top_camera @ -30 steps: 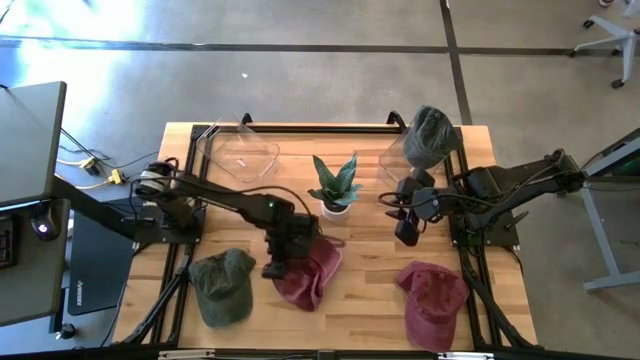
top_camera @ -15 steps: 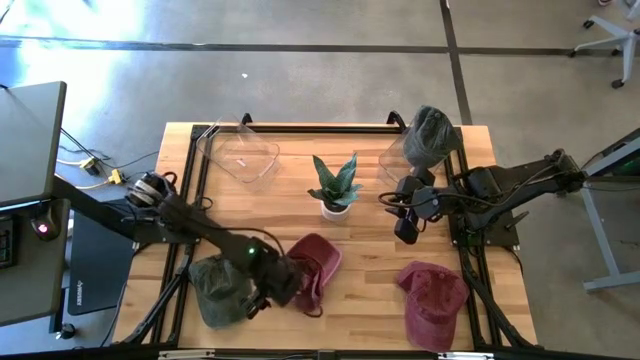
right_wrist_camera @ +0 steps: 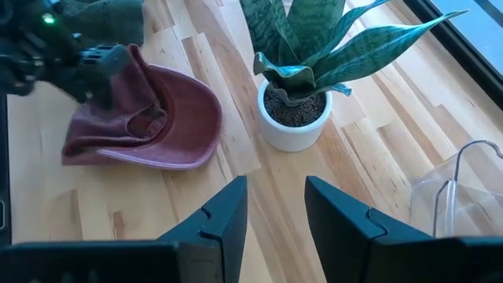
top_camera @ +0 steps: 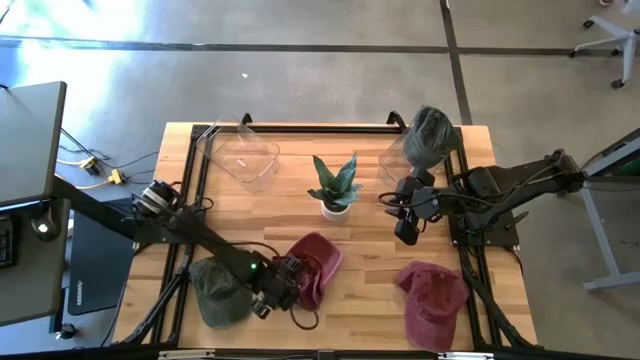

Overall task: Pick & Place hat
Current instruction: Put the left red cap into the left transparent bin

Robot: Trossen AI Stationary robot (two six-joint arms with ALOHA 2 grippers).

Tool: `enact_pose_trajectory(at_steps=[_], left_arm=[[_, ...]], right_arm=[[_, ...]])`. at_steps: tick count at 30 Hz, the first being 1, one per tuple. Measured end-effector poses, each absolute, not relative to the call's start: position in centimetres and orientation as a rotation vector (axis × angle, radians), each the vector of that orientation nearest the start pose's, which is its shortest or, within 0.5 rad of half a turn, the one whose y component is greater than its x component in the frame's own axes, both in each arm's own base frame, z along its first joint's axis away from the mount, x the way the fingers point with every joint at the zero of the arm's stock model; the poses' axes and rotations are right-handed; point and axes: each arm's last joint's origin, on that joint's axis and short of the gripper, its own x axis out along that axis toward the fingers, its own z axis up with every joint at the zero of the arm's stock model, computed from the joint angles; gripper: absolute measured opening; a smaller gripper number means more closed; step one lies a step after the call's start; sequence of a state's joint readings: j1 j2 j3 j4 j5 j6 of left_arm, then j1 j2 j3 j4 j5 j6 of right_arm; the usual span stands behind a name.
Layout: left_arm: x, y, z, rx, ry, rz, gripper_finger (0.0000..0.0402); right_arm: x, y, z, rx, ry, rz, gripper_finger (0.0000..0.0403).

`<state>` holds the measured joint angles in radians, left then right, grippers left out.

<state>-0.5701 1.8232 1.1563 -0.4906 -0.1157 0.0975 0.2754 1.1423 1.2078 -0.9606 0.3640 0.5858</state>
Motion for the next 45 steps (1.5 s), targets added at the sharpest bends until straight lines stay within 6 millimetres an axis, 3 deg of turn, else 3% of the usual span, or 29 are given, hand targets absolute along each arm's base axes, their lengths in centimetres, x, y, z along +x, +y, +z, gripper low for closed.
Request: enact_pose_trajectory(at_steps=[4,8,12,14,16,19,25,31,39,45], left_arm=[[30.1,-18.9,15.1,0.466,1.137,-0.431,0.0195],[30.2,-18.9,15.0,0.425,1.146,-0.382,0.0177],[30.3,-18.5,14.9,0.341,1.187,-0.423,0.01],[30.3,-17.7,15.3,0.267,1.248,-0.425,0.0041],[30.0,-16.5,15.9,0.188,1.318,-0.416,0.0014],[30.7,-14.7,18.1,0.062,1.294,-0.447,0.002],[31.2,-9.8,25.3,-0.232,1.089,-0.568,0.0007],[31.7,-5.5,31.2,-0.43,0.848,-0.605,0.0003],[33.0,-3.3,34.8,-0.51,0.646,-0.574,0.0005],[33.6,-3.4,35.9,-0.503,0.526,-0.595,0.0005]], right_arm=[[20.5,4.7,34.6,0.273,0.794,-0.315,0.0124],[20.5,4.8,34.5,0.275,0.796,-0.312,0.0124],[20.5,4.8,34.6,0.275,0.795,-0.313,0.0124],[20.5,4.8,34.6,0.275,0.795,-0.313,0.0124],[20.5,4.8,34.6,0.276,0.795,-0.312,0.0124],[20.5,4.8,34.6,0.277,0.793,-0.311,0.0124],[20.6,4.9,34.6,0.303,0.797,-0.266,0.0124],[21.4,5.6,35.6,0.341,0.715,-0.076,0.0124],[22.8,6.3,38.3,0.257,0.427,0.153,0.0124],[23.7,6.4,38.1,0.217,0.426,0.225,0.0166]])
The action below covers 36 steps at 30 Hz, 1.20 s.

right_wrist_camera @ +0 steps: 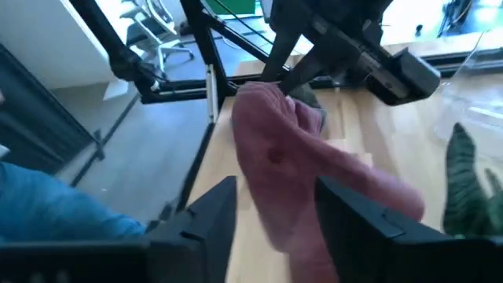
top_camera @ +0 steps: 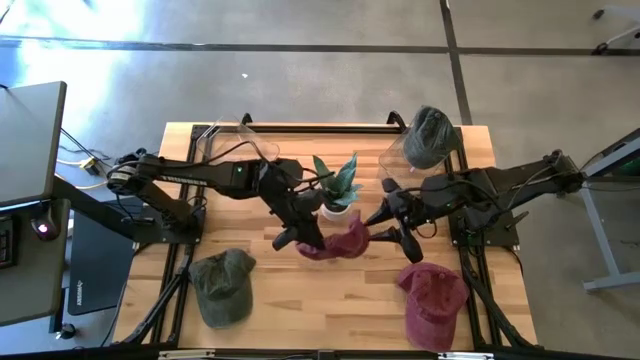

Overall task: Pick & Place hat
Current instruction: Put the left red cap into the left transparent bin

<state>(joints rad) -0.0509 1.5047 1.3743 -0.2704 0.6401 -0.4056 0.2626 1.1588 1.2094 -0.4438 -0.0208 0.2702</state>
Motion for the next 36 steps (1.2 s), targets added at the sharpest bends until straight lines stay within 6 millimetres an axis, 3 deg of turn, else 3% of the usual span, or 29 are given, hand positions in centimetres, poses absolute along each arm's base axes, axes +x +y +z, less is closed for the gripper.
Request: enact_pose_trajectory(at_steps=[7,15,21,28,32,36], left_arm=[[33.7,-3.4,36.2,-0.52,0.499,-0.594,0.0005],[34.3,-3.5,35.5,-0.54,0.521,-0.567,0.0005],[34.7,-3.5,34.8,-0.549,0.544,-0.553,0.0005],[34.7,-3.2,35.0,-0.537,0.526,-0.502,0.0027],[34.8,-2.2,35.0,-0.489,0.507,-0.496,0.0092],[33.8,-2.0,36.3,-0.369,0.444,-0.483,0.0161]], right_arm=[[24.4,6.4,39.0,0.049,0.281,0.23,0.0258],[28.0,5.9,36.2,0.141,0.394,0.346,0.0255],[29.0,6.1,35.1,0.203,0.453,0.445,0.0191],[28.8,6.1,34.8,0.261,0.503,0.477,0.0018],[28.6,6.0,34.5,0.313,0.558,0.497,0.0019],[28.5,5.9,34.4,0.344,0.59,0.516,0.0005]])
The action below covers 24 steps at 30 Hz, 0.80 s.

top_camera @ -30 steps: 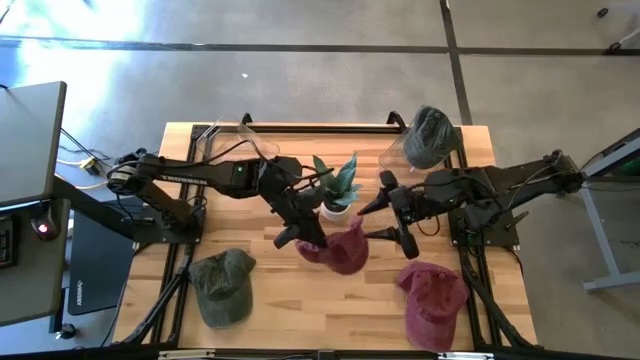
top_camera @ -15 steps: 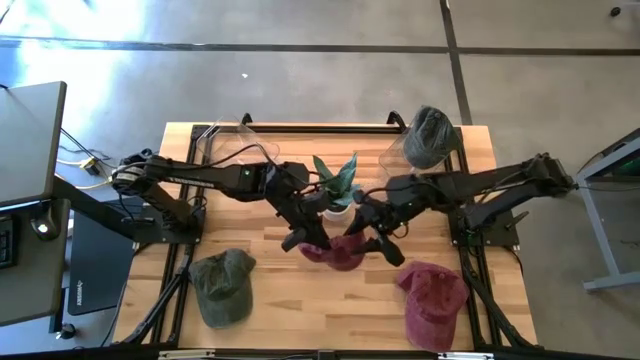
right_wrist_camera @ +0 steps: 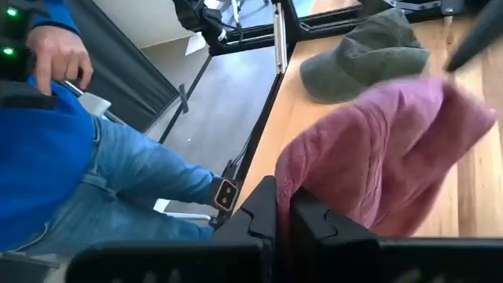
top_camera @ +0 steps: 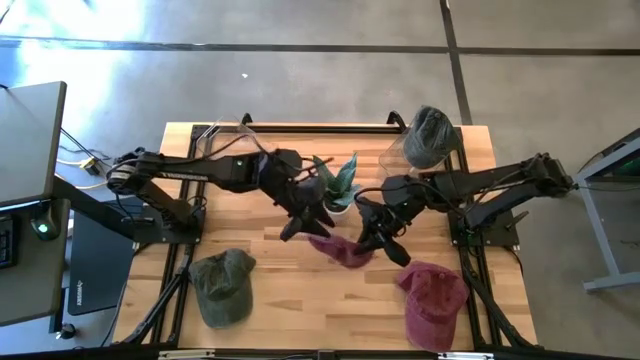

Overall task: Pick & Place hat
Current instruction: Put the left red cap into the left transparent bin

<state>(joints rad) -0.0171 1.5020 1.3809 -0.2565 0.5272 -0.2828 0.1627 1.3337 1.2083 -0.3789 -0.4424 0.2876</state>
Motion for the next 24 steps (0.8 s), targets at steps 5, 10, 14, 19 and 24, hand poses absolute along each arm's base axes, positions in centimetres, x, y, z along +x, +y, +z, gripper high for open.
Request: enact_pose_trajectory(at_steps=[5,10,14,19,24], left_arm=[[33.4,-5.7,38.0,-0.085,0.428,-0.405,0.0193],[32.5,-9.3,39.8,0.148,0.368,-0.201,0.0195],[32.6,-10.0,39.3,0.235,0.374,-0.049,0.0195],[33.5,-9.6,39.1,0.23,0.347,0.049,0.0196],[35.2,-8.9,38.9,0.191,0.274,0.038,0.0227]], right_arm=[[27.5,5.7,33.7,0.383,0.539,0.513,0.0004],[25.8,4.4,32.8,0.552,0.305,0.506,0.0004],[24.7,3.3,32.0,0.667,0.163,0.485,0.0004],[24.0,3.1,31.8,0.706,0.112,0.5,0.0003],[23.9,3.1,31.7,0.708,0.128,0.513,0.0002]])
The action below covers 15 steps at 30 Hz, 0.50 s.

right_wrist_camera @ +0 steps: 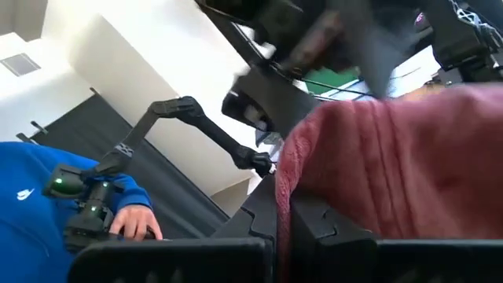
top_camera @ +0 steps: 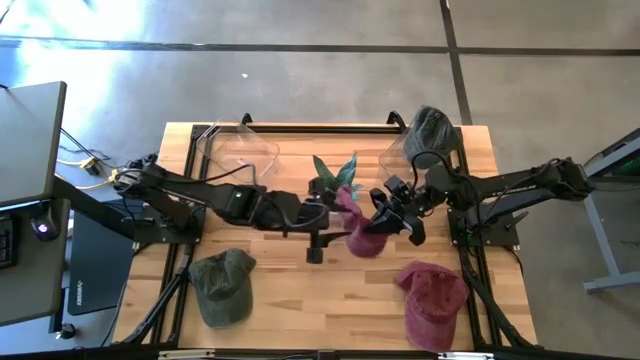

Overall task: Pick & Place hat
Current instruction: Put the left red cap into the left transparent bin

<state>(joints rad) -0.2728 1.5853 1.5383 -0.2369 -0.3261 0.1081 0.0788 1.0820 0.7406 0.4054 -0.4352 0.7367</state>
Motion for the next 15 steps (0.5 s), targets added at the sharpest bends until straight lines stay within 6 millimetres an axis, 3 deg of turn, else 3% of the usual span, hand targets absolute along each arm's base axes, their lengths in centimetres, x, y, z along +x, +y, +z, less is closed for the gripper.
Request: enact_pose_trajectory(at_steps=[7,11,15], left_arm=[[36.0,-8.7,38.7,0.202,0.242,0.061,0.0292],[36.5,-8.8,38.3,0.202,0.242,0.022,0.0289],[37.7,-8.9,36.4,0.214,0.309,0.019,0.0263]], right_arm=[[23.7,3.1,31.7,0.71,0.141,0.512,0.0002],[23.7,3.1,31.7,0.708,0.141,0.511,0.0001],[23.7,3.1,31.7,0.708,0.144,0.514,0.0002]])
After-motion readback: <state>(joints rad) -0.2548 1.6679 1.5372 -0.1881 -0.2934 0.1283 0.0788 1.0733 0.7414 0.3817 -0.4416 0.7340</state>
